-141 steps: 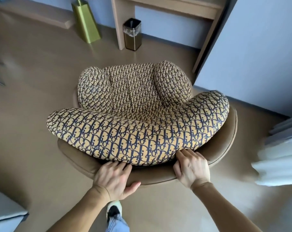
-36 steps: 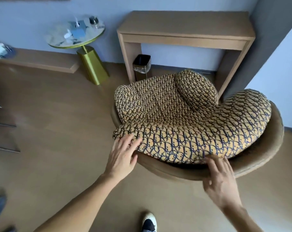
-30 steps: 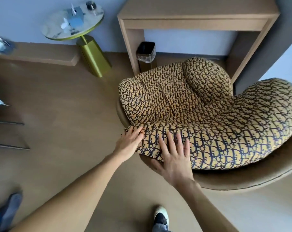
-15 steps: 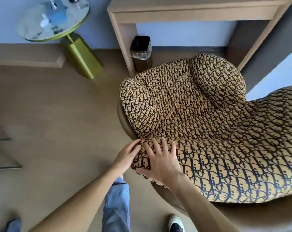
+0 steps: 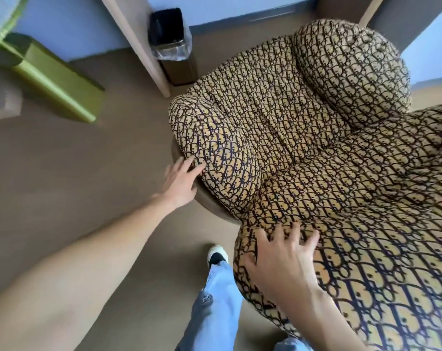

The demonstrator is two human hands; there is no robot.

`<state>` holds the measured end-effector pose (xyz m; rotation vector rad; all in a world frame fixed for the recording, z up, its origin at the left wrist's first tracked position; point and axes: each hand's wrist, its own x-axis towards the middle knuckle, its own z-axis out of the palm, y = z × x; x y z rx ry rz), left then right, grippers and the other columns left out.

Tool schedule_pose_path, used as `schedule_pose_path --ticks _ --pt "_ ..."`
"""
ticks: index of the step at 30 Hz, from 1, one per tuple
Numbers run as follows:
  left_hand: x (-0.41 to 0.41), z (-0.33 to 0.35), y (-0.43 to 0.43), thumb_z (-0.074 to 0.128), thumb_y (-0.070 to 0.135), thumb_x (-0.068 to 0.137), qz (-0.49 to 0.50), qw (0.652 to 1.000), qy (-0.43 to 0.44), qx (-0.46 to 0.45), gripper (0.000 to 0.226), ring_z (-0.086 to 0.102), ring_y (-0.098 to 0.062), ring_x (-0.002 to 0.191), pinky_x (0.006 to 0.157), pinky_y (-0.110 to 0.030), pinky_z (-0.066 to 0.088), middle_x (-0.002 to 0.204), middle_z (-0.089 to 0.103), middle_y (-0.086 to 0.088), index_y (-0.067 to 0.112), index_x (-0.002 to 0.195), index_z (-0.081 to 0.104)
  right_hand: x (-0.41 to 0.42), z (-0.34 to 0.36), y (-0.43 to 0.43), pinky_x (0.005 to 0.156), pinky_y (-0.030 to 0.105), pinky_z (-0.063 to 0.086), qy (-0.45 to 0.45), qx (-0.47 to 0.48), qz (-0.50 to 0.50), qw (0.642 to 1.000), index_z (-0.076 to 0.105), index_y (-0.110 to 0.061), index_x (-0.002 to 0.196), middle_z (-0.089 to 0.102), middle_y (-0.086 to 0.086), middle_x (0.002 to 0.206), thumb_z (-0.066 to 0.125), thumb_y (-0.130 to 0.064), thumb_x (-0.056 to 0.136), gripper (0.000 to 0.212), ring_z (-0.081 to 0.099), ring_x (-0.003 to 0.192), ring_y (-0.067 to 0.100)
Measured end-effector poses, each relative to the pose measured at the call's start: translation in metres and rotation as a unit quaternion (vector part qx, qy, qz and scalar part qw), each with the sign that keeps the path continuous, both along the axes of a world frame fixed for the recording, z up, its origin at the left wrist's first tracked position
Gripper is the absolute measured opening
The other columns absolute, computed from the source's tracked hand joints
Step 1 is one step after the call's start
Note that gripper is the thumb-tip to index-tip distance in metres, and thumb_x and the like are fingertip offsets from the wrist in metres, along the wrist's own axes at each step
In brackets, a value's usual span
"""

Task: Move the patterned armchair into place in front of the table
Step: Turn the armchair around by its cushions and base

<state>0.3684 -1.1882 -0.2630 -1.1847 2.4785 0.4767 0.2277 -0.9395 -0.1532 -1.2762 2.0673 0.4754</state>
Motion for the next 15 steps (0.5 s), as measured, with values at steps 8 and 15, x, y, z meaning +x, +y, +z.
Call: schedule_pose_path --ticks 8,15 --pt "-0.045 -0.021 -0.075 0.062 0.027 0.096 -0.156 0.987 0.005 -0.033 0.076 0.007 -0.030 0.157 0.127 -0.056 0.008 0.171 0.008 -0.006 0.037 0.160 0.021 0.028 -0.043 -0.078 0.117 0.070 0.019 -0.041 -0.019 -0.099 0.994 0.046 -0.018 0.132 0.055 0.012 0.143 0.048 -0.050 0.096 0.049 0.039 0.142 0.041" --pt "-0.052 -0.056 -0.130 0.041 0.065 0.097 -0.177 0.983 0.011 -0.050 0.070 -0.003 -0.030 0.157 0.126 -0.058 0.002 0.172 -0.004 0.002 0.048 0.158 0.012 0.047 -0.125 -0.144 0.126 0.054 0.021 -0.087 -0.176 -0.204 0.959 0.008 -0.014 0.161 0.012 0.011 0.171 0.051 -0.036 0.096 0.082 0.012 0.158 0.029"
